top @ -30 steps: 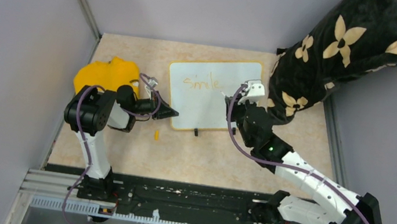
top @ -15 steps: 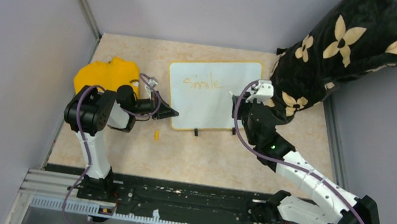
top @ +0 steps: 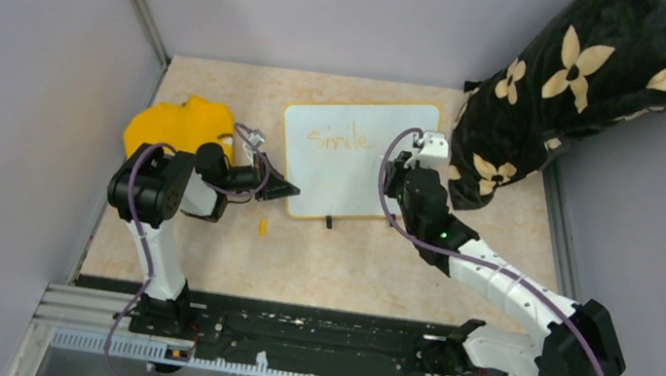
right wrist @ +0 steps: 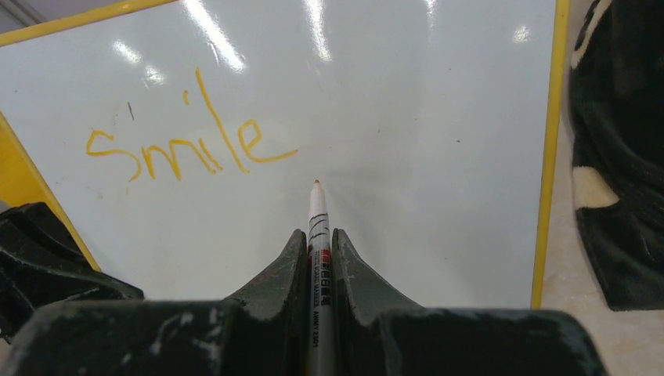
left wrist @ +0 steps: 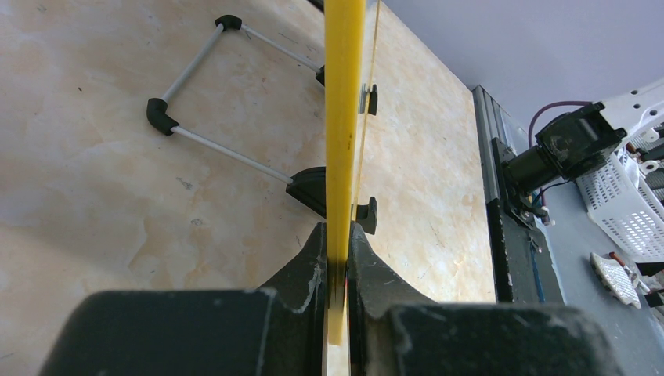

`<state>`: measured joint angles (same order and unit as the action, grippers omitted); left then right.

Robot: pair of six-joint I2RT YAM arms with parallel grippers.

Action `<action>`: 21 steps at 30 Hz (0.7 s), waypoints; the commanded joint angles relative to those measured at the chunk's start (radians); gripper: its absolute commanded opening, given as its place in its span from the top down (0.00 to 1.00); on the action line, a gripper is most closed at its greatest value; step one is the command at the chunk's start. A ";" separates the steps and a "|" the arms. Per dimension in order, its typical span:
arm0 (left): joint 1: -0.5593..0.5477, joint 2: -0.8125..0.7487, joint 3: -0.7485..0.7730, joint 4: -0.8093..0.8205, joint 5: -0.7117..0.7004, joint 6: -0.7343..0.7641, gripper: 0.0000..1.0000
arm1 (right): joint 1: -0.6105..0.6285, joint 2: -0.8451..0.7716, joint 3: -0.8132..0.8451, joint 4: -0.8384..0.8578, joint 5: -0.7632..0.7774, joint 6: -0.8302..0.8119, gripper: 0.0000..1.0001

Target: Write a sentence on the whiteboard

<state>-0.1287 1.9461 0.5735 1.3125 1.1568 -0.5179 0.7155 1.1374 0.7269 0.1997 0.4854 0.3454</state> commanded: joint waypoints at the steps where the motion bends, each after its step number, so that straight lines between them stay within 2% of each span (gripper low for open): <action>1: 0.000 0.030 0.006 -0.044 -0.025 0.035 1.00 | -0.013 0.019 0.047 0.094 0.010 0.024 1.00; 21: 0.000 0.031 0.008 -0.045 -0.025 0.035 1.00 | -0.041 0.077 0.064 0.141 0.021 0.033 1.00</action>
<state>-0.1287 1.9469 0.5735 1.3121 1.1564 -0.5186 0.6884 1.2068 0.7315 0.2794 0.4965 0.3695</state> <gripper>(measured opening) 0.121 0.102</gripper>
